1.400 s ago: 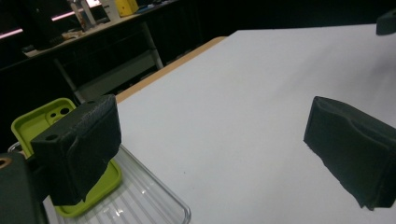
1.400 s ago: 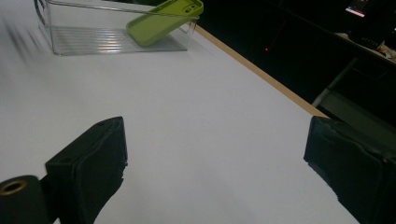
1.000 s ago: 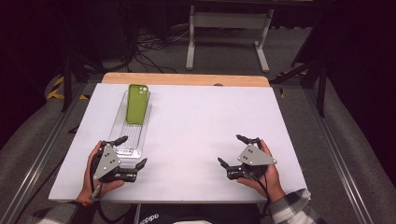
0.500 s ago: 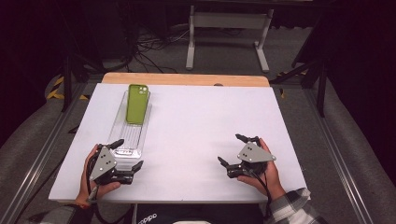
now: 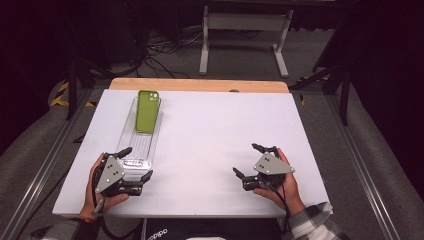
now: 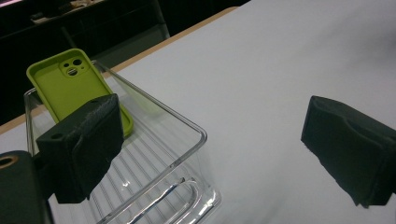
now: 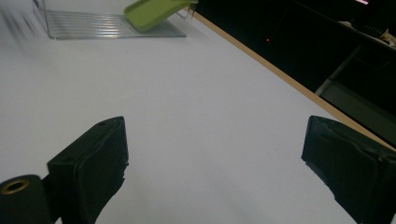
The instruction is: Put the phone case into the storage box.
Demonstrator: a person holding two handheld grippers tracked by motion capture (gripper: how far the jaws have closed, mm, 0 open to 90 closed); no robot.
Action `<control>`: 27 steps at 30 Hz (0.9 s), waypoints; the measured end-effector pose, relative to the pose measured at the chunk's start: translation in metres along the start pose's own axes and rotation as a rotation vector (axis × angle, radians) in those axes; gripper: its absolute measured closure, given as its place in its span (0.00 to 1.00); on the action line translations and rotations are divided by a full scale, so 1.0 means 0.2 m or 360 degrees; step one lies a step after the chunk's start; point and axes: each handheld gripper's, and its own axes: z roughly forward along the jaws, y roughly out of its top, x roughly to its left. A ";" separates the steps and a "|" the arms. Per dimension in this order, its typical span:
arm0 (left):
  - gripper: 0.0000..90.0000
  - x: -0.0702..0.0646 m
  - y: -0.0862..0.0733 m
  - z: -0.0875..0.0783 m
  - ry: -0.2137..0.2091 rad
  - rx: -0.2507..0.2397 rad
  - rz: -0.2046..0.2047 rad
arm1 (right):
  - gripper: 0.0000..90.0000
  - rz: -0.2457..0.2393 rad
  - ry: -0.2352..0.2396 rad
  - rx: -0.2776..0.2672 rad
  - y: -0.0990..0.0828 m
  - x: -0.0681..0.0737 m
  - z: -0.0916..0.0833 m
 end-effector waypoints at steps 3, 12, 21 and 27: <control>0.07 0.00 0.00 0.00 -0.0007 0.0008 -0.0009 | 0.09 0.0003 0.0009 0.0008 0.00 0.00 0.00; 0.07 0.00 0.00 0.01 -0.0014 0.0026 0.0004 | 0.09 0.0017 0.0007 0.0013 -0.01 -0.01 0.01; 0.07 0.00 0.00 0.01 -0.0023 0.0029 0.0009 | 0.09 0.0012 0.0031 0.0030 -0.01 -0.01 0.02; 0.07 0.00 -0.01 0.02 -0.0030 0.0035 0.0007 | 0.09 0.0025 0.0038 0.0031 -0.02 -0.01 0.02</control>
